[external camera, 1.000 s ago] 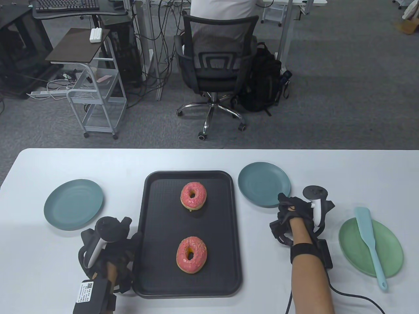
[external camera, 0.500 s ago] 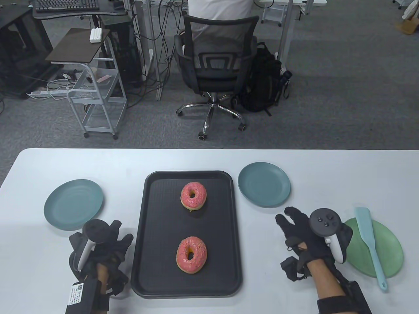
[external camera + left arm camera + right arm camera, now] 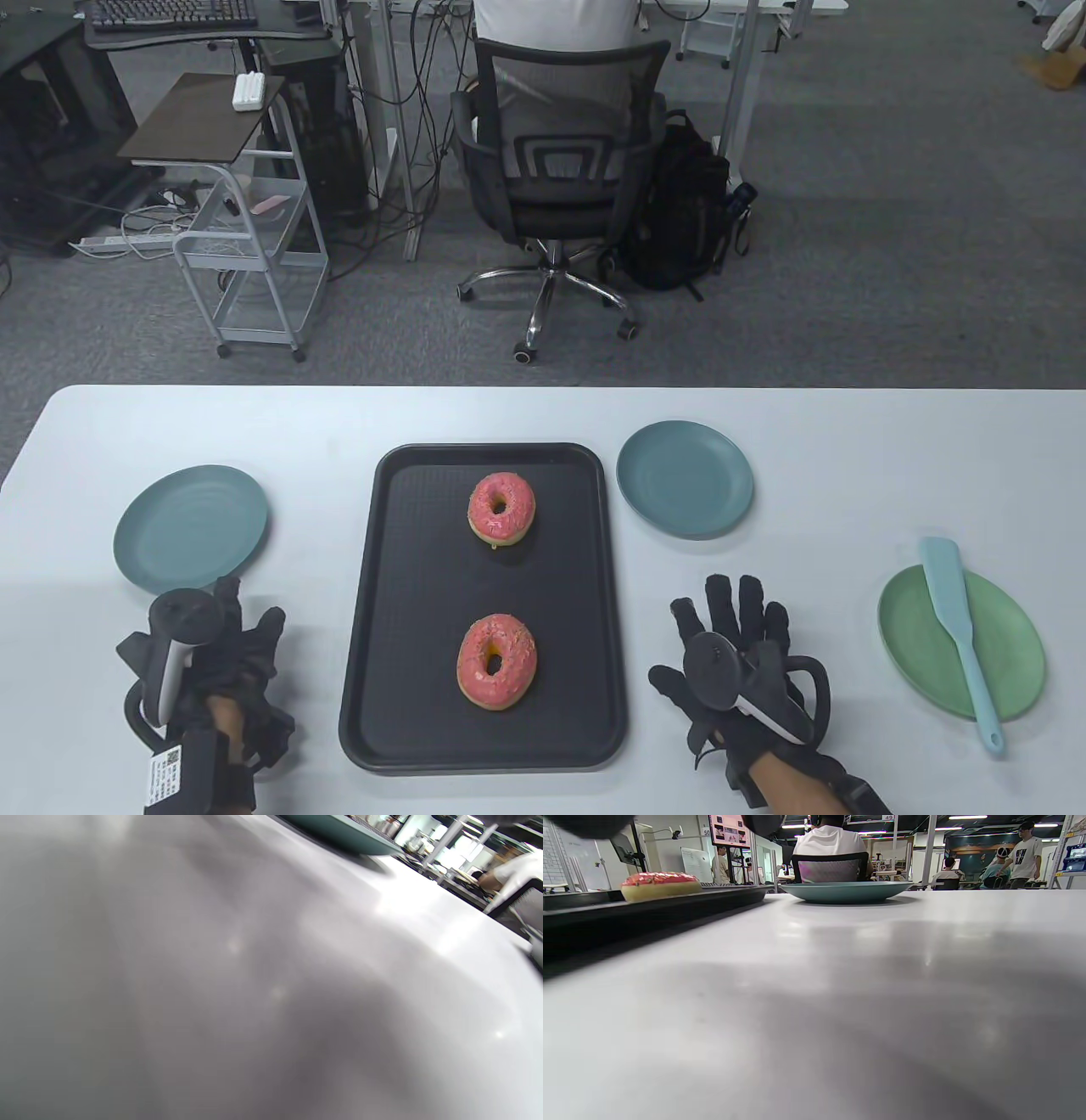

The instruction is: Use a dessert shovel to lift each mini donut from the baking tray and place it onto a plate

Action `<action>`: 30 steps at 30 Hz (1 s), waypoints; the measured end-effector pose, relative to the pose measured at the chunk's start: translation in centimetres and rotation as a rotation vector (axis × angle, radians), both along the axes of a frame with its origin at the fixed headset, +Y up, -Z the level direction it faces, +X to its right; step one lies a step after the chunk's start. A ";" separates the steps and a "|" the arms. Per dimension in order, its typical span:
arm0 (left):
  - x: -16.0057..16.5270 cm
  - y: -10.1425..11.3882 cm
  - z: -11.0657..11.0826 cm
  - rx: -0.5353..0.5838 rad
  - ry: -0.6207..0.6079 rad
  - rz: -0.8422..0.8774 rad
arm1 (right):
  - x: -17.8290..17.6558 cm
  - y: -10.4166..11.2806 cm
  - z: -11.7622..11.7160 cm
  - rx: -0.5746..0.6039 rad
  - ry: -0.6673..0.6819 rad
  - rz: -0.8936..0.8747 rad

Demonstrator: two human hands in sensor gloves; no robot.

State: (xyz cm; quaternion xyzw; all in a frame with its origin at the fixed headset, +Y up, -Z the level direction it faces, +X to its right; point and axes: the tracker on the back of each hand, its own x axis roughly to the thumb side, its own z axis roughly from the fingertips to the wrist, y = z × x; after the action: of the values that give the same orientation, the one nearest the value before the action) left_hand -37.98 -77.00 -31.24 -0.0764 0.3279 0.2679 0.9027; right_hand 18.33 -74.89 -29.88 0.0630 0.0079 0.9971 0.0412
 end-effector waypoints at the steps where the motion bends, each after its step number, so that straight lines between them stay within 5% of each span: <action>1: -0.6 0.2 0.0 0.001 0.035 0.013 | 0.1 0.2 0.0 0.005 0.001 -0.012; 14: -4.4 -0.1 -3.9 -0.100 0.288 -0.049 | 1.8 2.0 0.2 -0.005 -0.032 -0.123; 25: -6.9 0.8 -7.2 -0.232 0.432 -0.365 | 1.0 1.8 -0.1 0.003 -0.013 -0.115; 30: -8.0 1.3 -7.6 -0.241 0.471 -0.298 | 0.3 1.6 -0.1 0.011 0.010 -0.109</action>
State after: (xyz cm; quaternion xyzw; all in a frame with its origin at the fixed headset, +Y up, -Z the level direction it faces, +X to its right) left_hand -46.03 -75.66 -38.86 -0.0697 0.5654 0.1018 0.8156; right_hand 18.63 -73.30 -29.98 0.0685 -0.0006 0.9931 0.0948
